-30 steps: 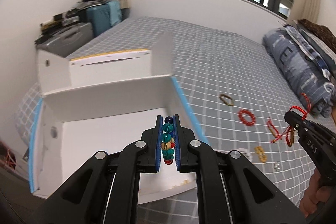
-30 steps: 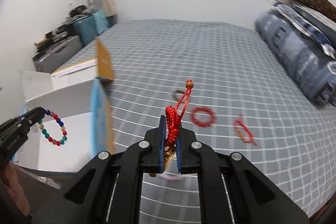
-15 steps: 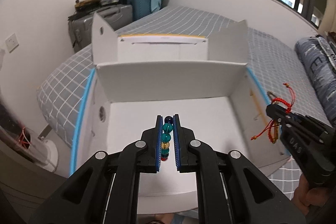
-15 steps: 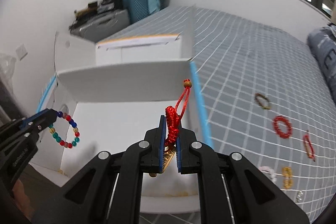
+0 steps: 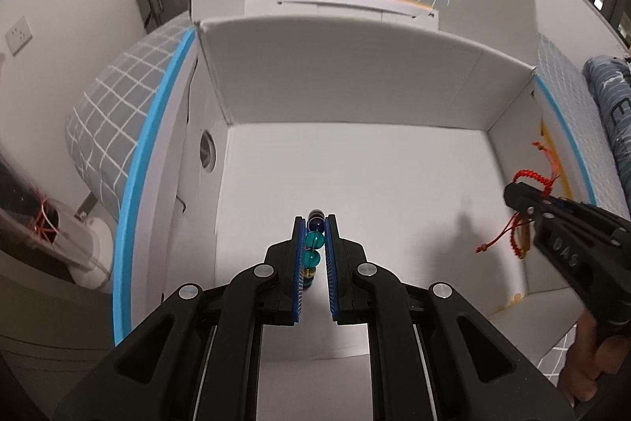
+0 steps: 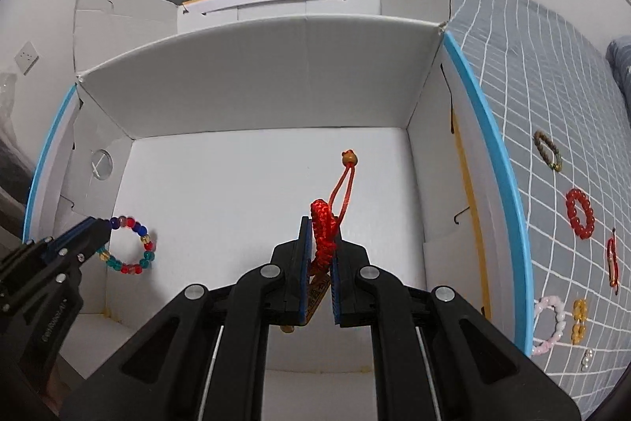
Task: Organize jewelry
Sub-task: 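Carry both bracelets into the white box and open both tools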
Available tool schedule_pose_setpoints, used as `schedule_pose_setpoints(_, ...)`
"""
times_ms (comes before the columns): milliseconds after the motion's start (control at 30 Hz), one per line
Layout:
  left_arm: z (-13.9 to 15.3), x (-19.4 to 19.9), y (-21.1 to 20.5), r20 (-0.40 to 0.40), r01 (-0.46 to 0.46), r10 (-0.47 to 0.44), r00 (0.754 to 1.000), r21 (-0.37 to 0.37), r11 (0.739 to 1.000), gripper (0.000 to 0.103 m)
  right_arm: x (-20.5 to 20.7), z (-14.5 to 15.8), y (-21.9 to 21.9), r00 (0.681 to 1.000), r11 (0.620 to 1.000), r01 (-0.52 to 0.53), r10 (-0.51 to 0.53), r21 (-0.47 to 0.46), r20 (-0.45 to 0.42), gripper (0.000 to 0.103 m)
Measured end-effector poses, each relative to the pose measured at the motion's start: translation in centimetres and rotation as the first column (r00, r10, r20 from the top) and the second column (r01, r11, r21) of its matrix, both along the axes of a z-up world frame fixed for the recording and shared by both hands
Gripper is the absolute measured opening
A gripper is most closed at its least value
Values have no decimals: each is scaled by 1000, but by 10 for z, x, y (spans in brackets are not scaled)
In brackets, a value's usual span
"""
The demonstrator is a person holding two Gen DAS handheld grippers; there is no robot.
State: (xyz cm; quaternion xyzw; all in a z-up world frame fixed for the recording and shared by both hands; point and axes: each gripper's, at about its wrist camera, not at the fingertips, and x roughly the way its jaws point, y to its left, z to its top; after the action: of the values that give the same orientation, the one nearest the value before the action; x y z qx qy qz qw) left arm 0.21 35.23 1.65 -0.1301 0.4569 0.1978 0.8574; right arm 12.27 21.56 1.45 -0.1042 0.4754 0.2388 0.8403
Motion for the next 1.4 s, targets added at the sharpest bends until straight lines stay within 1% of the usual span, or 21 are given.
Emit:
schedule_pose_setpoints(100, -1, -1, 3, -9, -8, 8, 1000, -15, 1000, 9, 1, -5, 1, 1000, 1000, -1, 1, -18, -25, 8)
schedule_pose_setpoints(267, -1, 0, 4, -22, -15, 14, 1000, -21, 1000, 10, 1, -6, 1, 999, 1000, -4, 4, -6, -40, 10)
schedule_pose_setpoints(367, 0, 1, 4, -25, -23, 22, 999, -20, 1000, 12, 0, -6, 1, 999, 1000, -8, 8, -1, -47, 17)
schedule_pose_setpoints(400, 0, 1, 4, -30, -24, 24, 999, -14, 1000, 15, 0, -6, 1, 999, 1000, -11, 11, 5, -50, 22)
schedule_pose_setpoints(433, 1, 1, 4, -33, -28, 27, 999, -13, 1000, 25, 0, -5, 1, 999, 1000, -13, 14, 11, -51, 31)
schedule_pose_setpoints(467, 2, 0, 3, -32, -32, 32, 999, -12, 999, 31, 0, -3, 0, 999, 1000, -13, 14, 16, -46, 35)
schedule_pose_setpoints(500, 4, 0, 3, -29, -37, 36, 999, -10, 999, 39, -1, -2, -1, 999, 1000, -12, 13, 19, -39, 43)
schedule_pose_setpoints(533, 6, -1, 3, -23, -41, 41, 999, -5, 999, 45, -2, 0, -1, 999, 1000, -12, 12, 20, -32, 48)
schedule_pose_setpoints(567, 8, -2, 3, -19, -44, 44, 999, 1, 999, 48, -3, 2, -2, 1000, 1000, -11, 12, 22, -24, 50)
schedule_pose_setpoints(600, 10, -3, 3, -15, -47, 47, 999, 8, 999, 54, -4, 3, -2, 1000, 1000, -10, 11, 23, -19, 58)
schedule_pose_setpoints(633, 12, -4, 2, -9, -48, 48, 999, 18, 999, 64, -5, 5, -3, 1000, 1000, -10, 10, 22, -13, 63)
schedule_pose_setpoints(667, 14, -5, 2, -1, -50, 50, 999, 28, 998, 68, -7, 7, -4, 1000, 1000, -10, 10, 25, 0, 65)
schedule_pose_setpoints(700, 16, -7, 2, 9, -52, 52, 999, 46, 998, 75, -8, 10, -5, 1000, 1000, -10, 10, 30, 8, 70)
schedule_pose_setpoints(733, 18, -7, 2, 12, -55, 54, 998, 58, 997, 80, -8, 12, -6, 1000, 999, -10, 9, 35, 12, 75)
schedule_pose_setpoints(800, 19, -8, 3, 17, -59, 58, 998, 69, 996, 83, -11, 18, -8, 999, 999, -6, 4, 46, 32, 81)
schedule_pose_setpoints(833, 20, -9, 3, 22, -57, 56, 998, 69, 996, 87, -12, 21, -9, 999, 999, -4, 2, 51, 41, 84)
schedule_pose_setpoints(867, 21, -9, 3, 26, -54, 53, 998, 71, 996, 89, -13, 24, -11, 999, 998, -2, -1, 59, 52, 86)
schedule_pose_setpoints(933, 22, -9, 1, 35, -52, 49, 998, 81, 995, 91, -14, 28, -13, 997, 997, -3, -3, 75, 72, 93)
schedule_pose_setpoints(1100, 25, -10, -3, 49, -50, 45, 998, 107, 993, 97, -16, 37, -24, 994, 994, 17, -28, 105, 102, 95)
schedule_pose_setpoints(1267, 34, -12, -11, 79, -50, 41, 996, 122, 991, 97, -20, 49, -38, 990, 993, 40, -54, 111, 132, 95)
schedule_pose_setpoints(1400, 45, -10, -25, 104, -30, 19, 994, 112, 993, 97, -24, 60, -58, 985, 991, 62, -79, 116, 153, 95)
